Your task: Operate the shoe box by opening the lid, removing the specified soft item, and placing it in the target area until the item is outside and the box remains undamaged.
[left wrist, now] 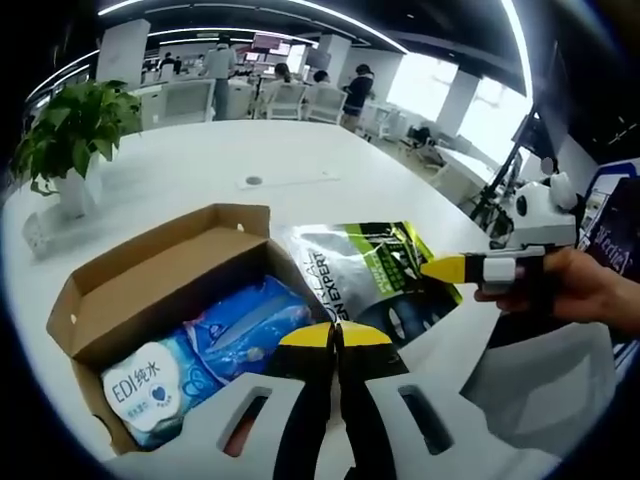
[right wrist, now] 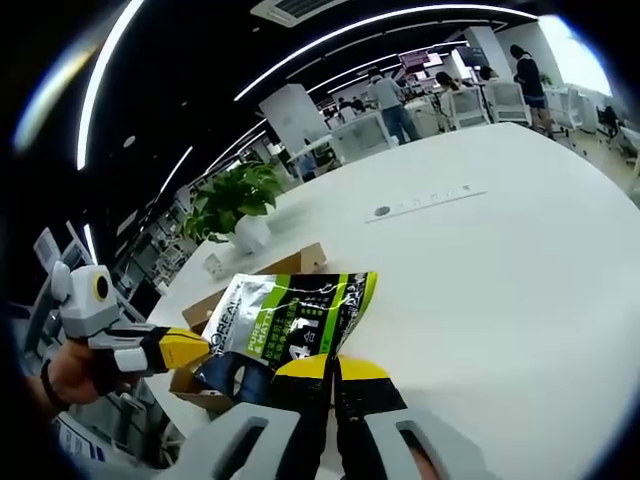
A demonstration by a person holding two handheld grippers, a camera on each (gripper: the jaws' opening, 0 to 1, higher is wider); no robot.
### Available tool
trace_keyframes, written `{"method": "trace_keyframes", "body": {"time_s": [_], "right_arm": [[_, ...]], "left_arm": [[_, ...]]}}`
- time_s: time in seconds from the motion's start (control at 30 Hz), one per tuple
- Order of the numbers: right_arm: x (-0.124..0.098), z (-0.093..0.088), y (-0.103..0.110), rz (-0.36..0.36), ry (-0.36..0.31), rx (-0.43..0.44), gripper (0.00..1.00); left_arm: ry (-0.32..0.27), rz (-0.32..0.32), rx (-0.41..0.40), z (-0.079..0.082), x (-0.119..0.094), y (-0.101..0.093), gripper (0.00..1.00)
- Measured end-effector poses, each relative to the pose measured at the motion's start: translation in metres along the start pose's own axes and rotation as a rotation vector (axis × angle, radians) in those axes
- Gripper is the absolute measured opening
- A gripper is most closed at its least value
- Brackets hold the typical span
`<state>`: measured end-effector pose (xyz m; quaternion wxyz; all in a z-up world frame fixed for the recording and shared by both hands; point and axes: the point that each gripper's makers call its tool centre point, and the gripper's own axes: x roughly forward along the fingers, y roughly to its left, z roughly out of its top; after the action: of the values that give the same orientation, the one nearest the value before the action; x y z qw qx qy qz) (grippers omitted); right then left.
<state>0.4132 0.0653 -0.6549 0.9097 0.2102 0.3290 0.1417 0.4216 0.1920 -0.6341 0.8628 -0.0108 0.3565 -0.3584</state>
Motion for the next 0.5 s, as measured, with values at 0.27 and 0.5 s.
{"method": "trace_keyframes", "body": {"time_s": [0.27, 0.5], "right_arm": [[-0.013, 0.005, -0.012, -0.017, -0.013, 0.008, 0.00], [-0.022, 0.008, -0.030, -0.042, -0.019, 0.015, 0.00]], "left_arm": [[-0.001, -0.018, 0.032, 0.011, 0.011, -0.016, 0.00], [0.006, -0.041, 0.072, 0.017, 0.025, -0.032, 0.00]]}}
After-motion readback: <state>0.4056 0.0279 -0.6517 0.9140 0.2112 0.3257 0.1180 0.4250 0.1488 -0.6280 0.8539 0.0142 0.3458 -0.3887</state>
